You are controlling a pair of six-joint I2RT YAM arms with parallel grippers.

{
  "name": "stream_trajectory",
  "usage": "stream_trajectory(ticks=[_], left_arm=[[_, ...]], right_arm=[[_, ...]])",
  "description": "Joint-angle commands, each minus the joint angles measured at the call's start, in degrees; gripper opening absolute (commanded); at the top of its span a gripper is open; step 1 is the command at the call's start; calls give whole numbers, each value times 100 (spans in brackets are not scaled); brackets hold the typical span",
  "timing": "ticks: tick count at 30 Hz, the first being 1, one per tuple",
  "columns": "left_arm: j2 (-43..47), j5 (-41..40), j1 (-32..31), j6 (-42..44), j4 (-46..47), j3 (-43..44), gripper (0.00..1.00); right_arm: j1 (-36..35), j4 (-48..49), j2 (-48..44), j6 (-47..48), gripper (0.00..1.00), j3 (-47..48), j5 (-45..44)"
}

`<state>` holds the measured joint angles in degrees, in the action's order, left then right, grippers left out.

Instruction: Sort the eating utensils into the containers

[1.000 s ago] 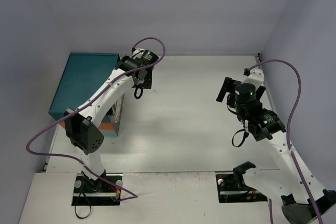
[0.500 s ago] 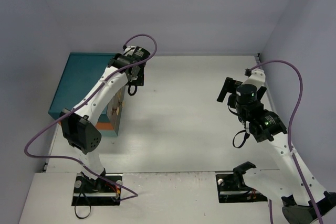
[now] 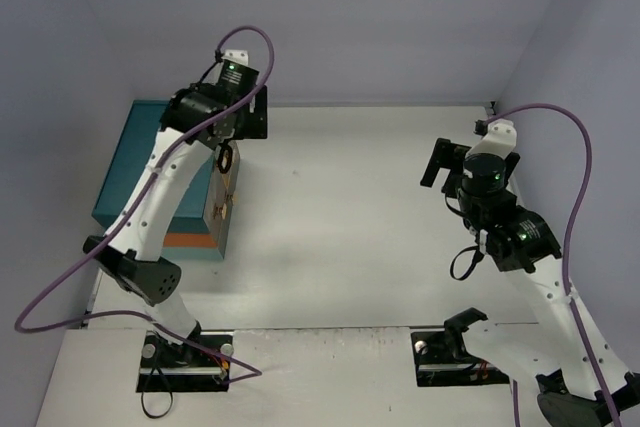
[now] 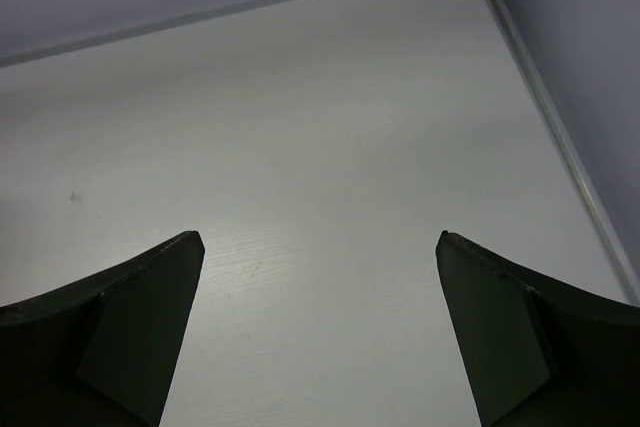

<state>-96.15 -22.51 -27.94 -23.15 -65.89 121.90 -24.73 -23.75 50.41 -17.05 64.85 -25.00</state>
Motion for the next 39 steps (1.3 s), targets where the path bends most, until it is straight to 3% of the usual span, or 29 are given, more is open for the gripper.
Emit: stream_trajectory(ticks=[1,8,15,19,26,39], left_arm=[[784,-94,94,624,6,581,86],[1889,-1126,148,1247,5,481,90],[3478,-2416,149,1433,308,-765,97],[4511,-2664,141,1547,478,-1455,97],[5505,-2852,140,1527,433,-2284,97],[5600,-2774,131,1404,453,-2561,97]], right_arm=[[39,319,-48,715,100,761,-487],[30,319,-317,1520,100,1558,-976],[31,328,-718,2103,100,1750,-1583],[38,328,-898,2201,100,1726,-1677],[21,328,-1230,2106,100,1529,-1313],[-20,319,-1539,2109,100,1436,-720]])
